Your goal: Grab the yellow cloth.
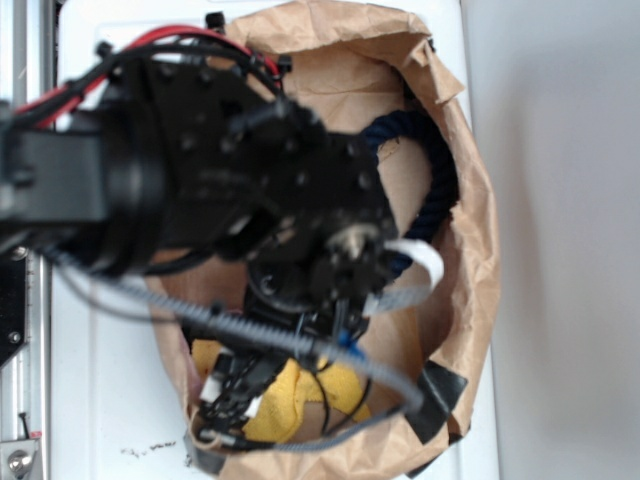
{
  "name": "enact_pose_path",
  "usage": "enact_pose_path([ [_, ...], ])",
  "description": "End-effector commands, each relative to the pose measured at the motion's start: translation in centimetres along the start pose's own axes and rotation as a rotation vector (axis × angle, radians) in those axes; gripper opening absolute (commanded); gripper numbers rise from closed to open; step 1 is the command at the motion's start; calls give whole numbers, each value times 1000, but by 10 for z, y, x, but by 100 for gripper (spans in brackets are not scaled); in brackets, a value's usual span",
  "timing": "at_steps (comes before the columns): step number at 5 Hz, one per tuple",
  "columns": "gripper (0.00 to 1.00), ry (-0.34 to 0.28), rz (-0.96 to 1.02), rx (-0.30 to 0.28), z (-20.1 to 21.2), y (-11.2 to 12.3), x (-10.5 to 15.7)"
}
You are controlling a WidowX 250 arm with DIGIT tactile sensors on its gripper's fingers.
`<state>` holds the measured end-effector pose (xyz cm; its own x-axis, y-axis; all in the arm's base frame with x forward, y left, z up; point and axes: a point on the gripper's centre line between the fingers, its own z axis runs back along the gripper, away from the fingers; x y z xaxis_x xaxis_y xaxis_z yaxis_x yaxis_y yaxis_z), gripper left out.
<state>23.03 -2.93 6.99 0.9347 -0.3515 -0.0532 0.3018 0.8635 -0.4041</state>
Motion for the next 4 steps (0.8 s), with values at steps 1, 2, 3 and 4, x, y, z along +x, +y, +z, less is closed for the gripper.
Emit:
enact_pose_path([
  [1, 90, -110, 26, 137, -26, 11, 16],
  [2, 0, -122, 83, 138, -25, 20, 22],
  [3, 0, -156, 118, 155, -21, 31, 21],
  [4, 0, -166, 128, 132, -6, 37, 17],
])
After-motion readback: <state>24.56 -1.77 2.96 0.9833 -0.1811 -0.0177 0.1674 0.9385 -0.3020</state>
